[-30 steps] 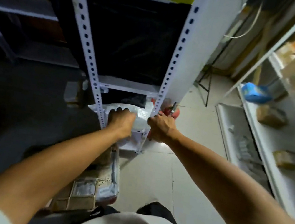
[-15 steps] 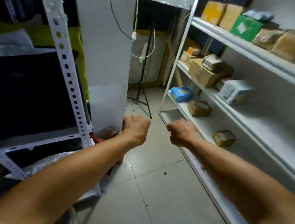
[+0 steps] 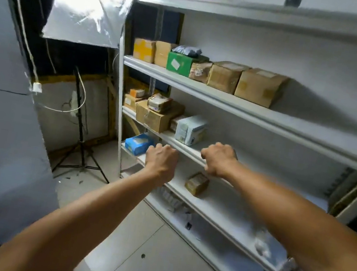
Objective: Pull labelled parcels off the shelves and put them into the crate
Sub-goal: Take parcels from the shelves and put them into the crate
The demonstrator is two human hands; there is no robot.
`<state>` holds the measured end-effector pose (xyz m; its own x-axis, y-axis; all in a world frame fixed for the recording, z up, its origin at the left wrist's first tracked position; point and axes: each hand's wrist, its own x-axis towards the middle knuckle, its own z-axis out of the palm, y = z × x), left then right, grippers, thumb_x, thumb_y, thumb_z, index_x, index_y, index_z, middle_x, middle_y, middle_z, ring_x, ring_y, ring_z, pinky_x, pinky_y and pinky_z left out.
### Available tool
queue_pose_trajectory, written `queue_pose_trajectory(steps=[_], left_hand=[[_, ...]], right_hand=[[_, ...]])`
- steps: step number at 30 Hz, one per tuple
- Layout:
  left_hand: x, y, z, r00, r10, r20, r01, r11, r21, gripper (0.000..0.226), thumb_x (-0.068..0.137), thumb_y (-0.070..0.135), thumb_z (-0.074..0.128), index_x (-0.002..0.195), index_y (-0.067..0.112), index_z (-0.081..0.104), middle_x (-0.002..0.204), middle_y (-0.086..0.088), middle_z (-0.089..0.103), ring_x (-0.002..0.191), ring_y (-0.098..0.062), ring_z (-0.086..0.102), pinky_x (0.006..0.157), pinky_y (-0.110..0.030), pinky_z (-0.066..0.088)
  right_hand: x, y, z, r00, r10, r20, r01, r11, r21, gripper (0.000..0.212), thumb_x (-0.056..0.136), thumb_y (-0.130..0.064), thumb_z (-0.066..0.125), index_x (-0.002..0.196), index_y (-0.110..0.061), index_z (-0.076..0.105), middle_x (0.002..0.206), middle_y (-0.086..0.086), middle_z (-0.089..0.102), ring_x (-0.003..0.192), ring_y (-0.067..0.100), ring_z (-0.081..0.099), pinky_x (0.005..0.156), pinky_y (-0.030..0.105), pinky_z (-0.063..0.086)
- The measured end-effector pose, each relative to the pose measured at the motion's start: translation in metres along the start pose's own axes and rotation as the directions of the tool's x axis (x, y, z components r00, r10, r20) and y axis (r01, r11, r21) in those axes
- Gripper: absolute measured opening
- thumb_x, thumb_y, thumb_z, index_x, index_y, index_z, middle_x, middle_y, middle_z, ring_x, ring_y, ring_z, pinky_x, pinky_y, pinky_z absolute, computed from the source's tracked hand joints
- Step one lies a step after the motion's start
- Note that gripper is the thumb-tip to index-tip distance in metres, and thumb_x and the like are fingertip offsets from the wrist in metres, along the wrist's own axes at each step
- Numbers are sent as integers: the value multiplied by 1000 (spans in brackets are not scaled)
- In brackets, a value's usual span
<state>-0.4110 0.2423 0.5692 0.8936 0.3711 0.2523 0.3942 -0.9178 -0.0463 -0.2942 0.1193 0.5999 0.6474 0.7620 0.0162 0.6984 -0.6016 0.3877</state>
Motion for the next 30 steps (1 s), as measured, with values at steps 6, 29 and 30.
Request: queue_pose_trajectory(steps=[6, 29, 30], left_hand=[[64, 62, -6, 989, 125, -77, -124, 992, 20, 23, 90, 18, 64, 111, 21, 70, 108, -6, 69, 104, -25, 63, 73, -35, 43], [338, 102, -7, 931, 283, -230, -338, 906, -255, 62, 83, 8, 62, 140, 25, 45, 135, -9, 46, 114, -33, 56, 85, -45, 54], [356, 100, -7, 929, 282, -239, -343, 898, -277, 65, 83, 7, 62, 143, 25, 41, 136, -10, 44, 114, -33, 56, 84, -47, 55]], right_hand=[[3, 77, 10, 987, 157, -41, -157, 987, -16, 32, 93, -19, 53, 122, -24, 65, 120, 4, 67, 114, 26, 60, 84, 36, 48], [143, 226, 16, 822, 528, -212, -445, 829, 340, 44, 93, -27, 54, 137, -25, 51, 134, 5, 60, 121, 28, 56, 95, 37, 46], [155, 233, 15, 816, 537, -214, -452, 824, 343, 46, 93, -27, 54, 138, -25, 47, 132, 5, 61, 119, 29, 57, 94, 37, 47]])
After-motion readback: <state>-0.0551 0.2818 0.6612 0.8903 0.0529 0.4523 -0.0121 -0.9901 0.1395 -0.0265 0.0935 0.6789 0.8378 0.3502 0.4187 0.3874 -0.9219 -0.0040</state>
